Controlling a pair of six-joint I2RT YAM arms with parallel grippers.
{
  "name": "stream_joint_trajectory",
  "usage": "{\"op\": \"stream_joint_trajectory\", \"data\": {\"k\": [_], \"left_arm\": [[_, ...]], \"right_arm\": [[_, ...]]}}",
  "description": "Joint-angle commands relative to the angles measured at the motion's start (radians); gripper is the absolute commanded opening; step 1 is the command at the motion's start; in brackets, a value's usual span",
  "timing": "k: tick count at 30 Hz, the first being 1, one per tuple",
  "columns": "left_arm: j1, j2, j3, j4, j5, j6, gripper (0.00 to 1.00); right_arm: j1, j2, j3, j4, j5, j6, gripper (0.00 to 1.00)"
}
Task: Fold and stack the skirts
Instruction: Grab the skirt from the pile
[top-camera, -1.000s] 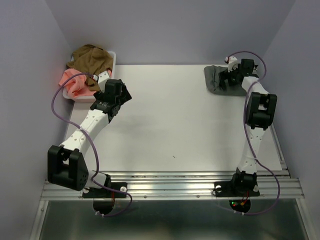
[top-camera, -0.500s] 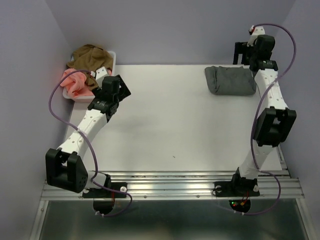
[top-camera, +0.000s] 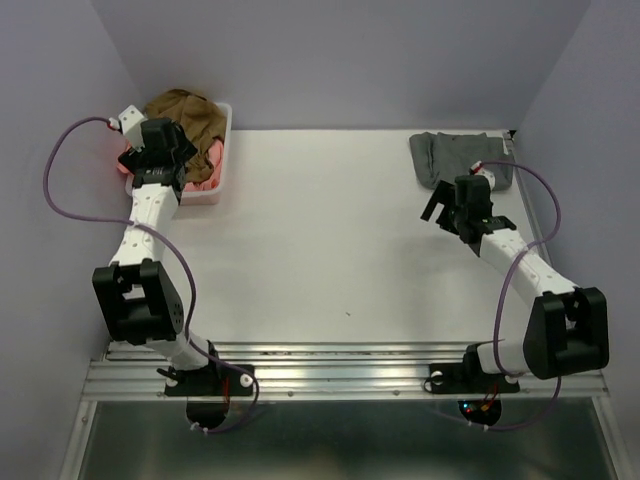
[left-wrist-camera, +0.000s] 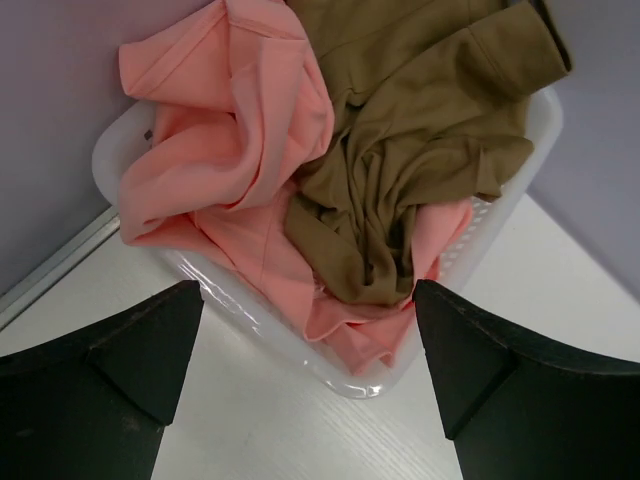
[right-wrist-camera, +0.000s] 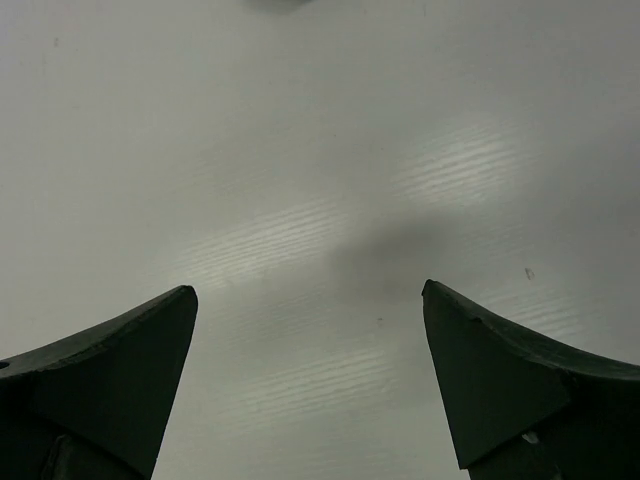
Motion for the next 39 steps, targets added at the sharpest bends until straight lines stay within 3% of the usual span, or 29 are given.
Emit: {"op": "stream_joint_trajectory", "data": {"k": [1,10,15,18,21,22,24,33,39], "left_arm": [[0.028,0.078,0.113,-0.071,-0.085,0.066,0.99],[0.151,0.345,0.407,-0.087,-0.037,0.156,0.99],[0.168,0.526,0.579,-0.181,-0.02,0.2,0.99],[0.168,0.592,0.605,-0.18,0.035,0.237,0.99],[0.168,0.624,0.639,-0.181,0.105,0.256,0.67],[0.168,0.626,0.642,-0.177,0.128,0.262,0.39],[0.168,0.62,0.656,-0.186,0.159,0.27,0.0],[0.169,0.335,0.634,-0.095,0.173,0.259,0.0],[0.171,0.253,0.83,-0.12,0.188,0.256,0.0]], "right_arm": [[-0.008,-0.075,0.015,0.029,0.027,0.027,1.0],[-0.008,-0.033,0.05,-0.062,0.009,-0.09,1.0],[-0.008,0.008,0.062,-0.064,0.022,-0.105,1.0],[-0.008,0.02,0.067,-0.064,0.022,-0.107,1.0],[-0.008,0.03,0.073,-0.062,0.007,-0.112,1.0],[-0.008,0.033,0.076,-0.062,0.007,-0.115,1.0],[-0.008,0.037,0.078,-0.064,0.004,-0.118,1.0],[-0.008,-0.007,0.058,-0.062,-0.037,-0.122,1.0],[-0.008,-0.032,0.033,-0.059,-0.07,-0.131,1.0]]}}
